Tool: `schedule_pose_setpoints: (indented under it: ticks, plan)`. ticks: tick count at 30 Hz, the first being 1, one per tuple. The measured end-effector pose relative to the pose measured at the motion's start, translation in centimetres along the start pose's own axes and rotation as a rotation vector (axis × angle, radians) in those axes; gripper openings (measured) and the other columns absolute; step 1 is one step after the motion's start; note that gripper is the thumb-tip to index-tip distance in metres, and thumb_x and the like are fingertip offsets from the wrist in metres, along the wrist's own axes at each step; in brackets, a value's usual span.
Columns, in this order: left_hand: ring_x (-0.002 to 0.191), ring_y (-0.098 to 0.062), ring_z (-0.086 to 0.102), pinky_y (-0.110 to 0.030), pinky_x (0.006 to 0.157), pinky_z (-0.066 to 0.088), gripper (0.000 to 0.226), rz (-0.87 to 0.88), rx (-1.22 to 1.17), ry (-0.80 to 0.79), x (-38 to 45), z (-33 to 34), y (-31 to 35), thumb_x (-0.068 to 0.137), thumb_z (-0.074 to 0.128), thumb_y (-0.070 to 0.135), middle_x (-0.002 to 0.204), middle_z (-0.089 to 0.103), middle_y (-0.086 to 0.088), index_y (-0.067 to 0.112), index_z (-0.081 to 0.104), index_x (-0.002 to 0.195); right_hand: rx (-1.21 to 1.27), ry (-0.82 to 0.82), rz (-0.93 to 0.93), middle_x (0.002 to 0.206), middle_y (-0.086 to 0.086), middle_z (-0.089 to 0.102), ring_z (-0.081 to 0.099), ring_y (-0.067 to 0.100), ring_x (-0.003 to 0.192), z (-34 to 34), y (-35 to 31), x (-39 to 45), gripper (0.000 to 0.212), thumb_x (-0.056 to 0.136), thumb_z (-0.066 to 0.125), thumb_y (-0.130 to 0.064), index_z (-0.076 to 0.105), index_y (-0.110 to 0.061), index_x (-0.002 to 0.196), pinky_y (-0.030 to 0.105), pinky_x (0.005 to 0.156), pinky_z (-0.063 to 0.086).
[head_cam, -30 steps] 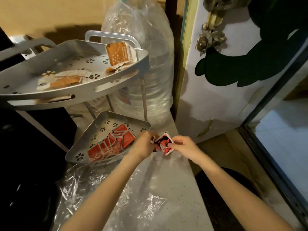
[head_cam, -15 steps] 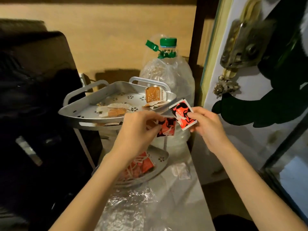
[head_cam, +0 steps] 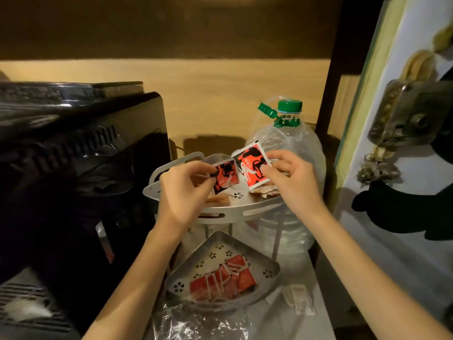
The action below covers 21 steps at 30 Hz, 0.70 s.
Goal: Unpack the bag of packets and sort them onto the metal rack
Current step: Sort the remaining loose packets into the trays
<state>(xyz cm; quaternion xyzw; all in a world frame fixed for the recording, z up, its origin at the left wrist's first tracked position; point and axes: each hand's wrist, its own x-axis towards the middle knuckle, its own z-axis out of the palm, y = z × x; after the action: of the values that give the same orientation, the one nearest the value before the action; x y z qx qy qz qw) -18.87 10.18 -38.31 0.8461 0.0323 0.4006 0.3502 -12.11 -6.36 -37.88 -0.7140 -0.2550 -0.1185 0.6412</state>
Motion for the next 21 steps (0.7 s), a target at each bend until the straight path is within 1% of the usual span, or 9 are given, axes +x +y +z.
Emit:
schedule_pose_setpoints:
  ticks: [4, 7, 9, 12, 13, 15, 17, 19, 21]
  plan:
    - [0.075, -0.005, 0.068, -0.017, 0.070, 0.055, 0.016, -0.044, -0.155, -0.035, -1.2, -1.1, 0.4, 0.076, 0.069, 0.004, 0.082, 0.069, 0.008, 0.017, 0.071, 0.085, 0.093, -0.056, 0.019, 0.072, -0.007, 0.070, 0.066, 0.000, 0.061, -0.1, -0.3, -1.1, 0.019, 0.085, 0.059, -0.002, 0.062, -0.021, 0.089, 0.011, 0.053, 0.048]
    - [0.074, -0.005, 0.070, -0.016, 0.065, 0.055, 0.016, -0.173, -0.331, -0.183, -2.6, -2.0, 0.7, 0.074, 0.070, 0.000, 0.080, 0.072, 0.005, 0.016, 0.070, 0.076, 0.140, -0.134, 0.094, 0.056, -0.007, 0.067, 0.056, 0.001, 0.045, -0.8, -0.2, -2.4, 0.014, 0.083, 0.060, -0.004, 0.063, -0.017, 0.083, 0.011, 0.040, 0.037]
    - [0.073, -0.009, 0.071, -0.020, 0.066, 0.056, 0.016, -0.263, -0.370, -0.324, -3.5, -2.4, 0.7, 0.073, 0.071, 0.000, 0.078, 0.074, 0.001, 0.016, 0.071, 0.072, 0.134, -0.194, 0.166, 0.054, -0.004, 0.063, 0.053, 0.009, 0.046, -1.2, 0.5, -3.4, 0.006, 0.074, 0.063, -0.012, 0.065, -0.015, 0.078, 0.014, 0.037, 0.034]
    - [0.077, -0.012, 0.071, -0.025, 0.072, 0.056, 0.016, -0.337, -0.281, -0.526, -5.1, -2.0, -0.3, 0.073, 0.072, 0.003, 0.080, 0.075, -0.001, 0.019, 0.071, 0.069, 0.056, -0.289, 0.267, 0.066, 0.005, 0.063, 0.055, 0.023, 0.061, -1.6, 2.2, -5.1, 0.008, 0.066, 0.057, -0.017, 0.065, -0.019, 0.068, 0.022, 0.046, 0.037]
    - [0.077, -0.012, 0.070, -0.025, 0.072, 0.056, 0.016, -0.356, -0.243, -0.580, -5.7, -1.6, -0.9, 0.073, 0.072, 0.004, 0.080, 0.075, -0.001, 0.020, 0.071, 0.069, 0.021, -0.334, 0.306, 0.065, 0.006, 0.064, 0.056, 0.022, 0.062, -1.6, 2.9, -5.7, 0.008, 0.069, 0.058, -0.016, 0.064, -0.021, 0.066, 0.024, 0.048, 0.038]
    - [0.075, -0.012, 0.069, -0.023, 0.069, 0.055, 0.016, -0.400, -0.182, -0.643, -6.6, -0.3, -2.6, 0.074, 0.072, 0.006, 0.078, 0.074, -0.002, 0.021, 0.071, 0.069, -0.036, -0.385, 0.377, 0.060, 0.001, 0.064, 0.058, 0.013, 0.056, -1.3, 4.9, -6.7, 0.020, 0.078, 0.060, -0.006, 0.063, -0.021, 0.065, 0.022, 0.046, 0.037]
    - [0.068, -0.011, 0.066, -0.020, 0.064, 0.052, 0.015, -0.437, -0.101, -0.657, -7.4, 1.3, -4.7, 0.074, 0.072, 0.006, 0.077, 0.073, -0.004, 0.021, 0.071, 0.071, -0.066, -0.371, 0.463, 0.053, -0.004, 0.061, 0.052, 0.004, 0.043, -0.8, 7.4, -7.5, 0.024, 0.082, 0.055, 0.001, 0.063, -0.017, 0.069, 0.015, 0.037, 0.033]
    - [0.060, -0.007, 0.061, -0.019, 0.060, 0.048, 0.017, -0.495, -0.087, -0.646, -8.3, 3.0, -6.9, 0.073, 0.070, 0.001, 0.071, 0.069, -0.005, 0.018, 0.070, 0.072, -0.094, -0.332, 0.535, 0.051, -0.004, 0.057, 0.043, 0.002, 0.032, -0.2, 10.2, -8.0, 0.023, 0.082, 0.054, 0.003, 0.062, -0.016, 0.071, 0.015, 0.031, 0.029]
    - [0.050, 0.003, 0.056, -0.008, 0.052, 0.042, 0.027, -0.533, -0.093, -0.604, -9.2, 4.7, -9.0, 0.072, 0.068, -0.007, 0.064, 0.061, 0.002, 0.018, 0.064, 0.064, -0.137, -0.276, 0.590, 0.056, -0.002, 0.058, 0.042, 0.003, 0.029, 0.4, 13.0, -8.3, 0.020, 0.081, 0.056, 0.001, 0.062, -0.017, 0.074, 0.015, 0.029, 0.030]
